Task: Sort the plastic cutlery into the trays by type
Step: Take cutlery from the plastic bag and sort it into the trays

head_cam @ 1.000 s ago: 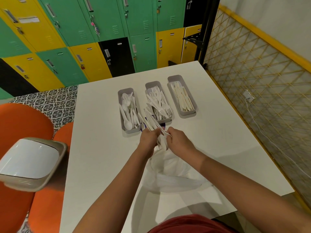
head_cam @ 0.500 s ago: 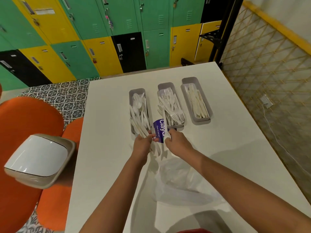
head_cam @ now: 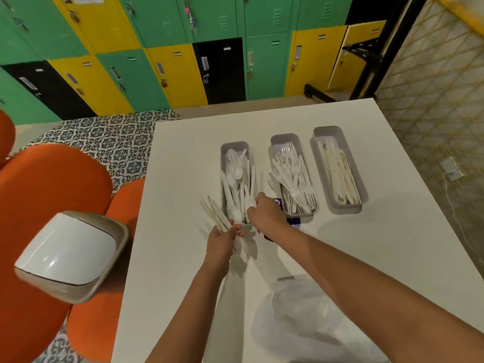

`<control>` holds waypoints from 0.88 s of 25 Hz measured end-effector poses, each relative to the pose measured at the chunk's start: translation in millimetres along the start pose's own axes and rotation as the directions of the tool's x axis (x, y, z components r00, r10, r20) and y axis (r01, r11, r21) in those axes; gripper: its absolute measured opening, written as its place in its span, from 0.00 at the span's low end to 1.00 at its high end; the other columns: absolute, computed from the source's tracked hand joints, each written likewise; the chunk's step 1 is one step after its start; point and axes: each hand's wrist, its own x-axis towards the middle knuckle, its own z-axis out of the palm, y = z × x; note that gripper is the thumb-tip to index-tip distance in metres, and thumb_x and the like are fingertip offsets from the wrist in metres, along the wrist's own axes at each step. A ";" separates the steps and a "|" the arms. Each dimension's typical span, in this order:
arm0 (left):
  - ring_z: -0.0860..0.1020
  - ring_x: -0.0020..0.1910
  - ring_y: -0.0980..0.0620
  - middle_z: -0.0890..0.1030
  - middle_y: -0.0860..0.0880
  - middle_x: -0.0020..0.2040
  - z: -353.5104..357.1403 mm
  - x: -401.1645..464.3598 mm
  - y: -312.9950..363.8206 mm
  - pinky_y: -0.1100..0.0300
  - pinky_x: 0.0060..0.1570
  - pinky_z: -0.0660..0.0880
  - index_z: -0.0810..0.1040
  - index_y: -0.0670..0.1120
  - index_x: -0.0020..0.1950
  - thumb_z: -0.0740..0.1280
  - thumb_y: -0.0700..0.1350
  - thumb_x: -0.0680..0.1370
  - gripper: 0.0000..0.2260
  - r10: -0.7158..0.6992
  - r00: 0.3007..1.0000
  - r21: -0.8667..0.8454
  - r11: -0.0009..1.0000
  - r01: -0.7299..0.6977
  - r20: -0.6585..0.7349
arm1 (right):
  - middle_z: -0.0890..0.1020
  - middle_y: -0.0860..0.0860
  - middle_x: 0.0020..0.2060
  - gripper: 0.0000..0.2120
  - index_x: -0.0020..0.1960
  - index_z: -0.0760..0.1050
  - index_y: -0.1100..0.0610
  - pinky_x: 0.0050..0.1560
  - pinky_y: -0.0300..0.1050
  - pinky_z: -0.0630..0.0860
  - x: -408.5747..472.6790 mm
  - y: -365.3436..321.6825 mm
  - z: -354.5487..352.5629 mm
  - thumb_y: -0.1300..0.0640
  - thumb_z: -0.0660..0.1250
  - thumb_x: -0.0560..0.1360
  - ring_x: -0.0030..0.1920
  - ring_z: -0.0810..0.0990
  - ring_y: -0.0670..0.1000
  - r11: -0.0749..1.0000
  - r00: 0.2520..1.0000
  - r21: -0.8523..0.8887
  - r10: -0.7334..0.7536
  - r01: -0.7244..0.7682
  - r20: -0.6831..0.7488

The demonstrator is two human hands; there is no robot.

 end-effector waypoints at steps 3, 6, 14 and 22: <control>0.75 0.34 0.53 0.83 0.45 0.46 -3.0 8.9 -0.3 0.63 0.30 0.66 0.77 0.42 0.51 0.63 0.41 0.78 0.05 0.002 1.000 0.038 0.999 -0.001 -0.007 | 0.77 0.57 0.55 0.15 0.62 0.66 0.61 0.43 0.46 0.70 14.4 -5.5 4.8 0.56 0.58 0.78 0.52 0.77 0.58 0.998 1.000 -0.055 0.000 0.000 -0.006; 0.77 0.38 0.48 0.83 0.44 0.45 -6.4 17.3 -0.9 0.61 0.35 0.70 0.77 0.44 0.50 0.63 0.41 0.78 0.04 0.028 1.000 0.002 1.000 -0.028 0.001 | 0.78 0.57 0.53 0.17 0.61 0.66 0.60 0.42 0.47 0.71 21.6 -4.8 11.4 0.52 0.61 0.76 0.51 0.78 0.59 0.993 0.999 -0.117 -0.032 0.034 0.017; 0.82 0.50 0.50 0.83 0.44 0.52 -10.4 25.5 4.5 0.57 0.51 0.79 0.75 0.44 0.60 0.59 0.38 0.81 0.10 0.075 0.980 -0.150 0.988 -0.047 0.182 | 0.76 0.49 0.35 0.13 0.50 0.72 0.55 0.33 0.43 0.67 0.9 5.6 9.0 0.45 0.61 0.76 0.37 0.76 0.52 0.983 0.989 0.107 -0.148 0.150 -0.020; 0.79 0.55 0.41 0.81 0.39 0.54 -4.8 19.6 12.2 0.46 0.60 0.74 0.77 0.43 0.57 0.62 0.40 0.80 0.08 0.110 0.989 -0.196 0.977 -0.089 0.099 | 0.77 0.48 0.43 0.12 0.59 0.74 0.59 0.37 0.36 0.72 -18.7 22.9 10.1 0.60 0.65 0.76 0.39 0.75 0.45 0.883 0.934 0.468 -0.198 0.038 0.297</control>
